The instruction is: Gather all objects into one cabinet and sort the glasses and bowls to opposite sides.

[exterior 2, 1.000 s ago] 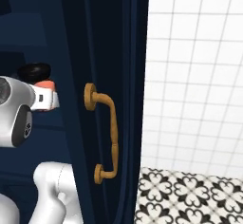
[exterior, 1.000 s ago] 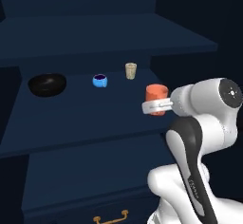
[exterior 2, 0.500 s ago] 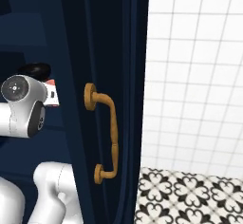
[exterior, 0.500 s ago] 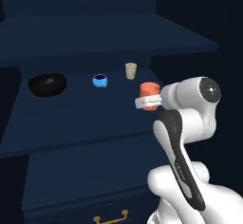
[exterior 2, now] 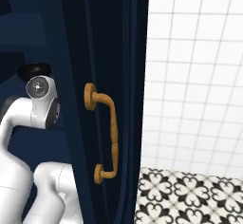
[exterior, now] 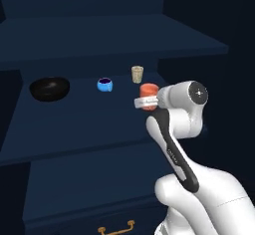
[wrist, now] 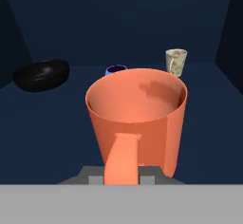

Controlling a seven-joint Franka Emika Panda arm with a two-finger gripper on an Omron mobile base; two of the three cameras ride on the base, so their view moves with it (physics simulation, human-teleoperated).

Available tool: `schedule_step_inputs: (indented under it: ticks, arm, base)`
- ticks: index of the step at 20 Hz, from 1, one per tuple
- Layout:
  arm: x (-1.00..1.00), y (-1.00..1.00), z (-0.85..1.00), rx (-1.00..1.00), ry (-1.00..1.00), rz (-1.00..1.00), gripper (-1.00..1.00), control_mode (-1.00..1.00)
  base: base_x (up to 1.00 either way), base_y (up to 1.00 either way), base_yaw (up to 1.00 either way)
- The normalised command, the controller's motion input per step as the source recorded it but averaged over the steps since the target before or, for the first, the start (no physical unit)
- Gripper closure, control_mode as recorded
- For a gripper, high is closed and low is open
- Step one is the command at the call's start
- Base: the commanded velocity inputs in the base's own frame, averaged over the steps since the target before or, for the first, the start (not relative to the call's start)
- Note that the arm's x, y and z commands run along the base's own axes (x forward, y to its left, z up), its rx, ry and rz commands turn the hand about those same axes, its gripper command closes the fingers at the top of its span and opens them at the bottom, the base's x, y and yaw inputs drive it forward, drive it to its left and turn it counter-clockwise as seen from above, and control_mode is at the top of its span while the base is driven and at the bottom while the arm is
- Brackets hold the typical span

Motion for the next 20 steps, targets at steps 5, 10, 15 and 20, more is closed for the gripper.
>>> schedule_step_inputs:
  ticks: [5, 10, 15, 20]
  arm:
    - [0.89, 0.0, -0.2, 0.0, 0.0, 0.0, 1.0, -1.0]
    - [0.87, 0.0, -0.24, 0.0, 0.0, -0.01, 1.0, -1.0]
    - [0.78, 0.01, -0.17, 0.0, 0.0, -0.01, 1.0, -1.0]
    - [0.76, 0.05, -0.08, 0.0, 0.0, 0.0, 1.0, -1.0]
  base:
    - [0.0, 0.0, 0.0]
    - [0.0, 0.0, 0.0]
    - [0.0, 0.0, 0.0]
    - [0.0, 0.0, 0.0]
